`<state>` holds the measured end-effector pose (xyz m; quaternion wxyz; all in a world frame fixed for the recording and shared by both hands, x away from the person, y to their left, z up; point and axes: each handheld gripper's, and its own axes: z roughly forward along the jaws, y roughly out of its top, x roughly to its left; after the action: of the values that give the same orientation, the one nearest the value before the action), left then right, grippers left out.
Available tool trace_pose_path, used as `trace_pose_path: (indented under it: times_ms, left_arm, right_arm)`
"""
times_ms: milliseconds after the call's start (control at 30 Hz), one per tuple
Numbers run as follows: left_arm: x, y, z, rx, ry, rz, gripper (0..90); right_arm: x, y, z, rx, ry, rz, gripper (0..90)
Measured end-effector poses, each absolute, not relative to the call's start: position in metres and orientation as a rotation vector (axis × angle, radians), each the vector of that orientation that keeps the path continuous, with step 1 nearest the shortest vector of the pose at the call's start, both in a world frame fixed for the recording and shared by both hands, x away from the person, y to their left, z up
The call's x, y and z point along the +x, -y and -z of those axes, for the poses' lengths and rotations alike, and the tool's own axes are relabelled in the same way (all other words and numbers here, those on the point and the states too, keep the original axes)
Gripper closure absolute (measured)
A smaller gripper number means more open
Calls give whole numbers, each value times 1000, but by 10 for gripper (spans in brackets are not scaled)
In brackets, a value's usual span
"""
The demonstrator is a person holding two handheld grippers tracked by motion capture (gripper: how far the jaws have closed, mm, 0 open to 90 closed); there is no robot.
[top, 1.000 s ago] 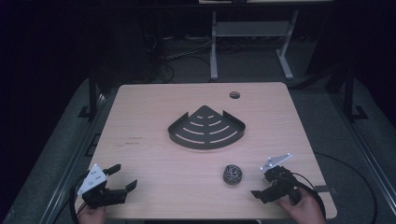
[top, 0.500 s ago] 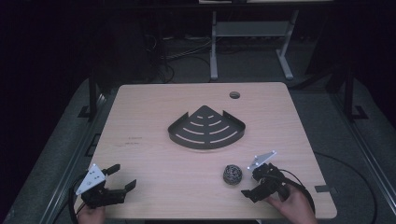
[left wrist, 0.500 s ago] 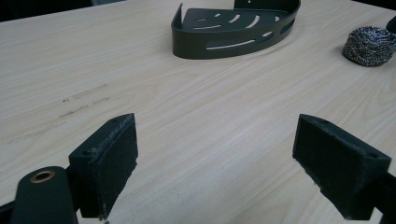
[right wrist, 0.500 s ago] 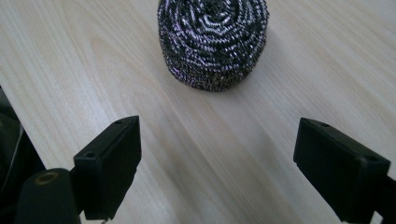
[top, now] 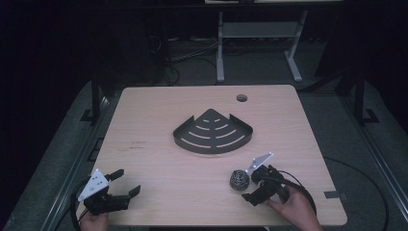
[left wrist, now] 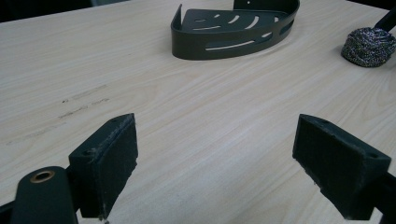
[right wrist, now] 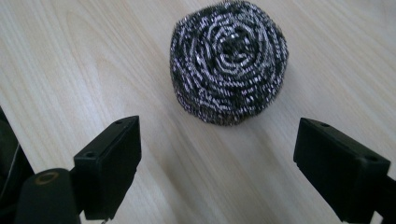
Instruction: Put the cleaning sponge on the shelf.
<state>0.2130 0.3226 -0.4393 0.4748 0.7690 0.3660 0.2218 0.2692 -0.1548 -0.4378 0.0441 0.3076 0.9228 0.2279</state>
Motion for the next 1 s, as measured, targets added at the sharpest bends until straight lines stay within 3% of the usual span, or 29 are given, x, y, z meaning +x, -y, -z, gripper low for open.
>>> trace_pose_path:
  times_ms: [1000]
  left_arm:
    - [213,-325,439,1871,-901,-541,133]
  right_arm:
    - [291,126,435,859,-2857,-634,147]
